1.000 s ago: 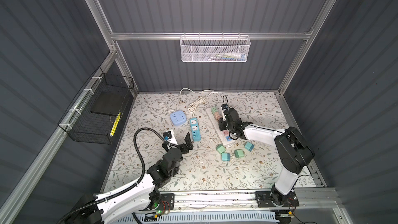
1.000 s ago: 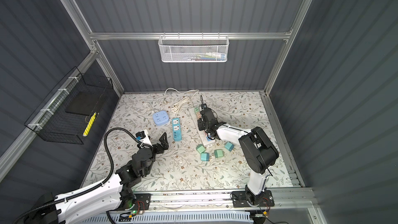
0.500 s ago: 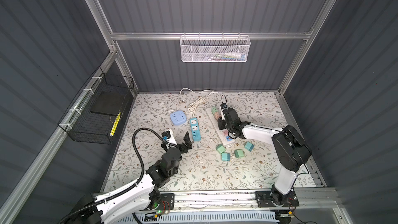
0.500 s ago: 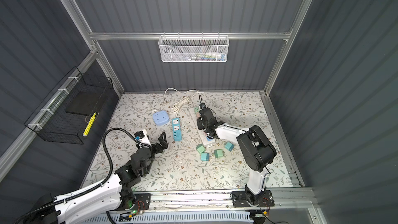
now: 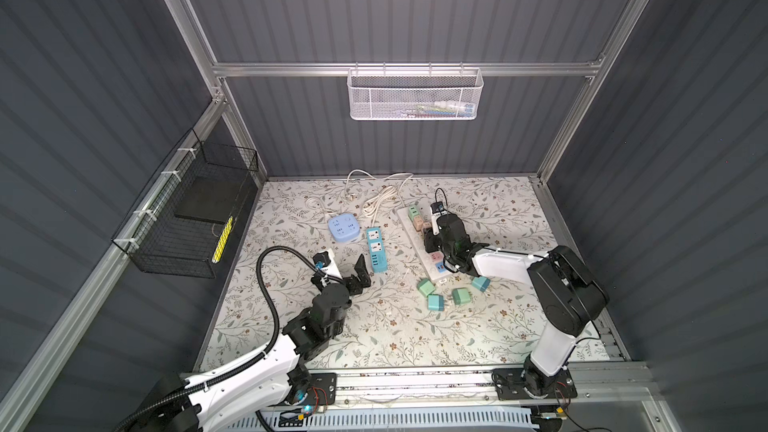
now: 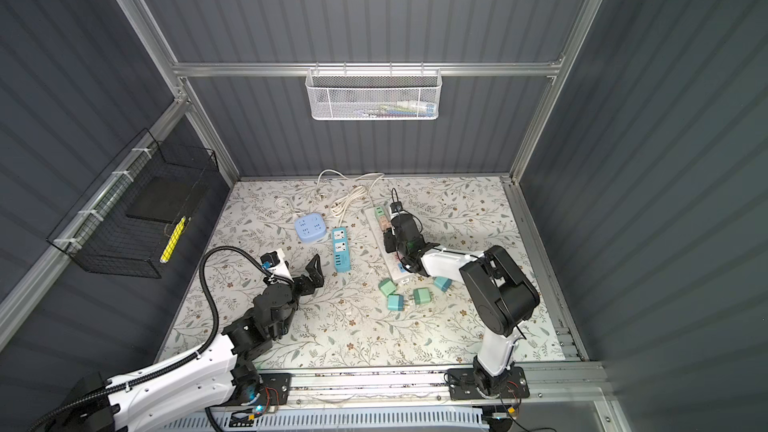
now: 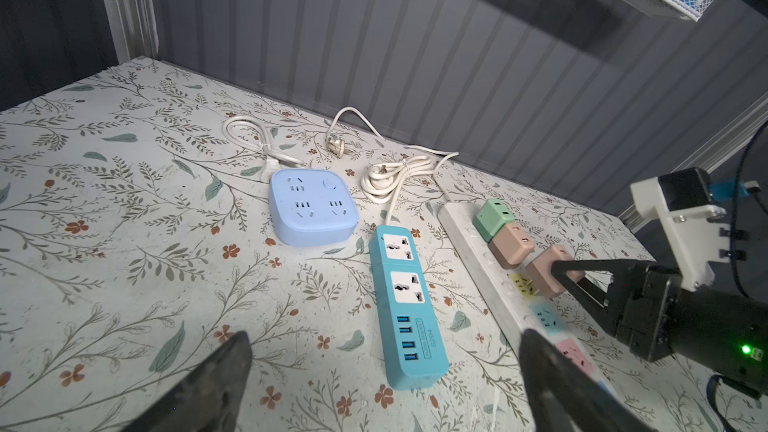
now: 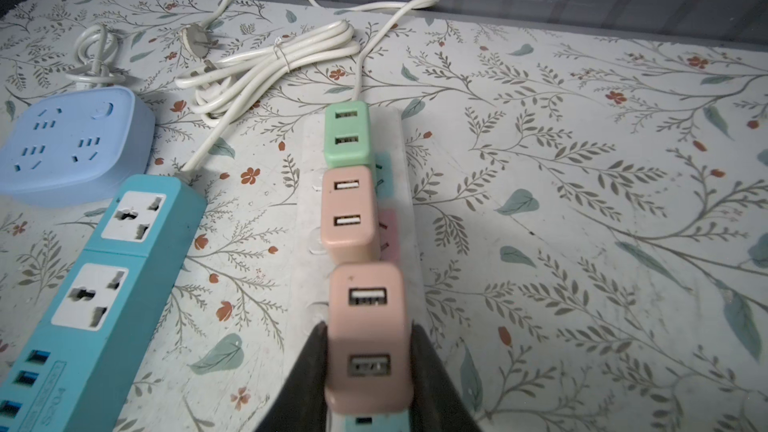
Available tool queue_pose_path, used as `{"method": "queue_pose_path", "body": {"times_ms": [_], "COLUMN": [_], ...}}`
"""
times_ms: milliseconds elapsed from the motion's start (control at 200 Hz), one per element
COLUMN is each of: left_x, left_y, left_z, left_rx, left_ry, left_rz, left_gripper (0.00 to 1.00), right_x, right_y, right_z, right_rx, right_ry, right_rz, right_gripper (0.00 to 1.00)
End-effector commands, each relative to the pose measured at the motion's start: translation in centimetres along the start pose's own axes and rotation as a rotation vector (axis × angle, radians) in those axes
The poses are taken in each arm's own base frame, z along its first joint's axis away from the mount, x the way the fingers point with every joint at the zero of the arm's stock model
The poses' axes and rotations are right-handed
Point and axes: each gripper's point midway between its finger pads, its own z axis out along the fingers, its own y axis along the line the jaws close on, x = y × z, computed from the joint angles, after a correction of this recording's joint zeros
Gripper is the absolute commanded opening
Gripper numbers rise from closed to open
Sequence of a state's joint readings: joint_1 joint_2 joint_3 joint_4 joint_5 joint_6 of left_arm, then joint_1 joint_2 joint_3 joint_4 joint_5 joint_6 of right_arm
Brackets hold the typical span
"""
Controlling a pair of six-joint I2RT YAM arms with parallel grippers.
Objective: Insert the plug
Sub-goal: 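Carry the pink plug with the right gripper over the strip's third socket, then lower the pink plug with the right gripper into the yellow socket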
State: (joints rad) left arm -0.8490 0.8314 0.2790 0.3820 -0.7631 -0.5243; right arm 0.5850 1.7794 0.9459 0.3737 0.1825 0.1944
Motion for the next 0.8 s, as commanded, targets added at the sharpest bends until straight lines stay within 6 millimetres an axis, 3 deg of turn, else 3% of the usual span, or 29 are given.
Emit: {"method": "queue_pose_path", "body": {"times_ms": [0, 450, 796], "left_x": [-0.5, -0.6, -0.3], "left_y": [-0.2, -0.1, 0.1], "left_z": [0.1, 0.3, 0.5], "left_rx": [0.005, 0.005, 0.006], "left_ry": [-0.01, -0.005, 0.001], "left_rz": [0.007, 0.009, 0.001], "left_gripper": [1.0, 1.0, 1.0], "right_x": [-0.9, 1.9, 3.3], "right_y": [0.2, -0.5, 0.1], "right_z": [0.5, 1.1, 1.0], "right_rx": [-0.017, 0.011, -0.019], "right_ry": [-0.044, 0.024, 0.058], "right_rz": [0.013, 0.025, 0.04], "right_gripper": [0.22, 0.22, 0.22]}}
